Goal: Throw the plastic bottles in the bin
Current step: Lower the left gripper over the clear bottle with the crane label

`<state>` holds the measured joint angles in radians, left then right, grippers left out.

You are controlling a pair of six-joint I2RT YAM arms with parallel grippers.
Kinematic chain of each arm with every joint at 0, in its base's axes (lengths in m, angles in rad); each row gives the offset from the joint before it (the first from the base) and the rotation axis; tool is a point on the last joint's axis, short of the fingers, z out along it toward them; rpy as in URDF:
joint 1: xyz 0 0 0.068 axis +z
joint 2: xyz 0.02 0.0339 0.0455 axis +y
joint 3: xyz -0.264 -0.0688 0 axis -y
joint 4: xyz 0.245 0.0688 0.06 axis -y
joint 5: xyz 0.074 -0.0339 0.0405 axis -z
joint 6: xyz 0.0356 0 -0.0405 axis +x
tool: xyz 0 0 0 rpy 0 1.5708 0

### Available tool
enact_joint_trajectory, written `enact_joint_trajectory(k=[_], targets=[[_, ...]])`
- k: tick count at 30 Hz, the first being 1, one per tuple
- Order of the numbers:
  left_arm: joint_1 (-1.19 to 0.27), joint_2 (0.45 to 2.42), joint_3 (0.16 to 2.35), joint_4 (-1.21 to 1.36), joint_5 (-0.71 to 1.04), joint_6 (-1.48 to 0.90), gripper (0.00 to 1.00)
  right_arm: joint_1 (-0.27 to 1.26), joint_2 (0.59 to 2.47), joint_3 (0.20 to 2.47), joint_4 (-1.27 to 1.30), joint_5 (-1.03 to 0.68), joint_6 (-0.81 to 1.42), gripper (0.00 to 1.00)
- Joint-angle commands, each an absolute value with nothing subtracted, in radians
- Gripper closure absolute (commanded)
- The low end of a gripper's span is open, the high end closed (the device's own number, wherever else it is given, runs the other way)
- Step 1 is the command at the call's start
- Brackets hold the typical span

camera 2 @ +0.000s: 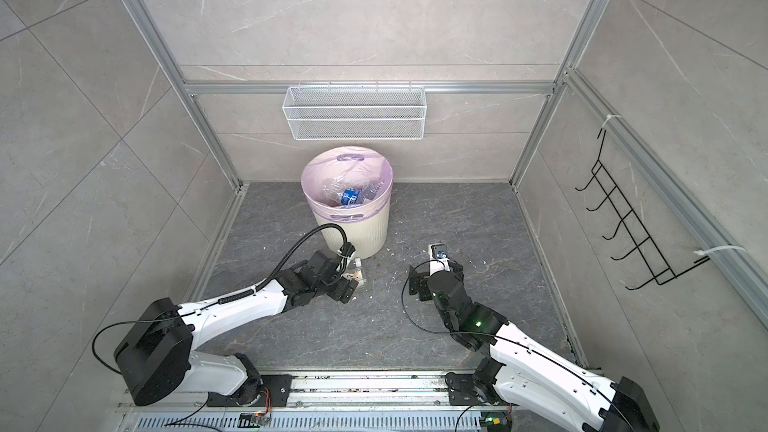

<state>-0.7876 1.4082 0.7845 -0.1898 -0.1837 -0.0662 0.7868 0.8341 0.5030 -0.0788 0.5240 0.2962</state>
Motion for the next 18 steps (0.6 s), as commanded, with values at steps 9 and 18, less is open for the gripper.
enact_joint_trajectory(k=[9,18], targets=[[-0.792,1.453,0.814,-0.207,-0.199,-0.035,0.08,0.781,0.847,0.542,-0.108,0.552,0.316,0.01],[-0.794,1.469,0.813,-0.206,-0.185,-0.036,0.08,0.778,0.856,0.544,-0.109,0.553,0.316,0.00]])
